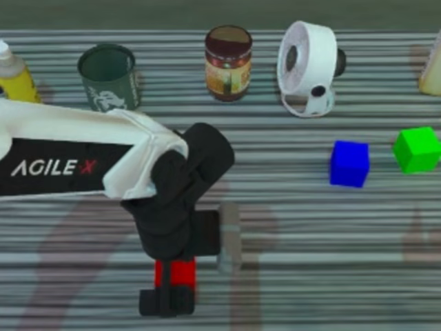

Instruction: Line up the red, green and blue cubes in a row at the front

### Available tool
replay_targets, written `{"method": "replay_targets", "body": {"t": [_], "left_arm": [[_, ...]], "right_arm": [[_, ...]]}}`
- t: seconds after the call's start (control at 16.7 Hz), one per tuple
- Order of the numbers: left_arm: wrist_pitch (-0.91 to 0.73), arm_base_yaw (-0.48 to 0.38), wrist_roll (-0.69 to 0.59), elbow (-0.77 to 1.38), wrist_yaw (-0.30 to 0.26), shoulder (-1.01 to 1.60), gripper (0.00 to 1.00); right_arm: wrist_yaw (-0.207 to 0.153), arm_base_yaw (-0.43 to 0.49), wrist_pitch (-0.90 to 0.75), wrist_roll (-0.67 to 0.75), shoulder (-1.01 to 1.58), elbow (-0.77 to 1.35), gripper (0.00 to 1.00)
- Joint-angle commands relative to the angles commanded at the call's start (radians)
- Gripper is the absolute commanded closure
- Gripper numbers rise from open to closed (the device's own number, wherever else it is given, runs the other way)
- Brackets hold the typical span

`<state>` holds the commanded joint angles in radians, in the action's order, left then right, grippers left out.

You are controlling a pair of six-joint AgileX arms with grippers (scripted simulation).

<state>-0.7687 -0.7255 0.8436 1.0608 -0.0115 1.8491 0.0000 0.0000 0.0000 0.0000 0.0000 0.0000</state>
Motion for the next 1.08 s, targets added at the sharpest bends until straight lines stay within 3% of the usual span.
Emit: {"method": "replay_targets", "body": {"t": [0.36,0.78,1.08], "left_arm": [[-0.017,0.002,0.001,0.013,0.0,-0.008,0.0],[-0.26,0.02,-0.001,0.151,0.0,-0.102,0.0],[-0.272,0.016,-0.001,0.161,0.0,-0.108,0.0]], "right_arm": [[0.0,0.0,0.0,0.0,0.0,0.0,0.0],[0.0,0.0,0.0,0.0,0.0,0.0,0.0],[0.0,0.0,0.0,0.0,0.0,0.0,0.0]]}}
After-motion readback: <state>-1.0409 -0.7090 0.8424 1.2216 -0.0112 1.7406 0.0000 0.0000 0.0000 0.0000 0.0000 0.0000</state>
